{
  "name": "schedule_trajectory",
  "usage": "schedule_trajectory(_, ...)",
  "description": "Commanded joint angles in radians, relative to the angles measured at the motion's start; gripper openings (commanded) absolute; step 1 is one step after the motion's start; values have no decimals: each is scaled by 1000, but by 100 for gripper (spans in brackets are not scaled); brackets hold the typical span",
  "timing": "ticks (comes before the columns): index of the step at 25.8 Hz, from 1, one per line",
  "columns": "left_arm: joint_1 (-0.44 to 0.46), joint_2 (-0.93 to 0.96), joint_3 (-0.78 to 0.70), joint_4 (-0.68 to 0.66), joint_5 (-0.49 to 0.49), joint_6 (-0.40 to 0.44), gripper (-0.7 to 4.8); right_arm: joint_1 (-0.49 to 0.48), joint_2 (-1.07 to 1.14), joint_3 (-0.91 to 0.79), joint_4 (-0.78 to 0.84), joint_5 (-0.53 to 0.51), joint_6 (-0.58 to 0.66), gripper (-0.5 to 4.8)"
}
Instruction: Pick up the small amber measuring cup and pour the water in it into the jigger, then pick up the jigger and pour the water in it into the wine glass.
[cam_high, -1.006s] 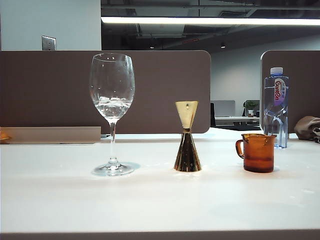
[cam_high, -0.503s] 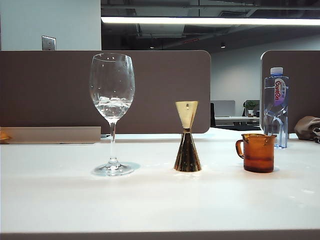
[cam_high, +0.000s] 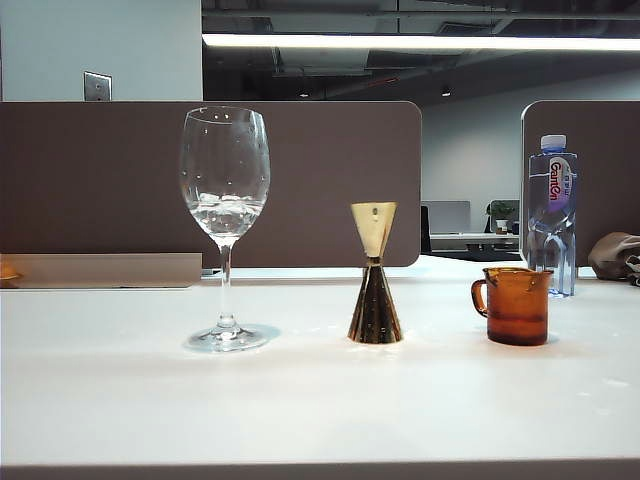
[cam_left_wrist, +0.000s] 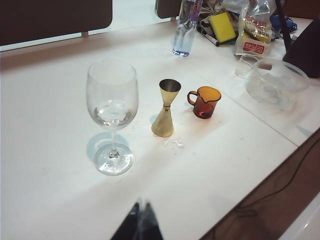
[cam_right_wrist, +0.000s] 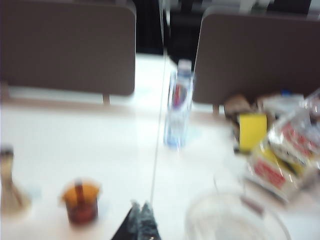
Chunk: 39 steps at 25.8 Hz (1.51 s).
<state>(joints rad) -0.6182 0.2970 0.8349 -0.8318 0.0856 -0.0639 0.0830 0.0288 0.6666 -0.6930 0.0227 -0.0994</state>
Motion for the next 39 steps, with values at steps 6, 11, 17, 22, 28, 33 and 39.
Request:
schedule_trajectory(6,-1,0,4,9,1,4,-2,0,30,169,-193,-22,-90,-1)
schedule_trajectory(11,-1,0,4,9,-2,4,-2,-1,156,244,-194,-22,-126,0)
schedule_trajectory(17,-1,0,4,9,-2,4,-2,9,532,313,-203,-85,-148,65)
schedule_trajectory(22,-1,0,4,9,-3,4,-2,42,598,204,140,-109,-18,68)
schedule_trajectory(28,-1,0,4,9,-2,4,-2,64,621,-6,510,-113,68,66)
schedule_trajectory(33,-1,0,4,9,-3,4,-2,65,621,-225,729,-156,164,67)
schedule_trajectory(39,-1,0,4,9,-2,4,-2,65,623,-500,976,-138,256,68)
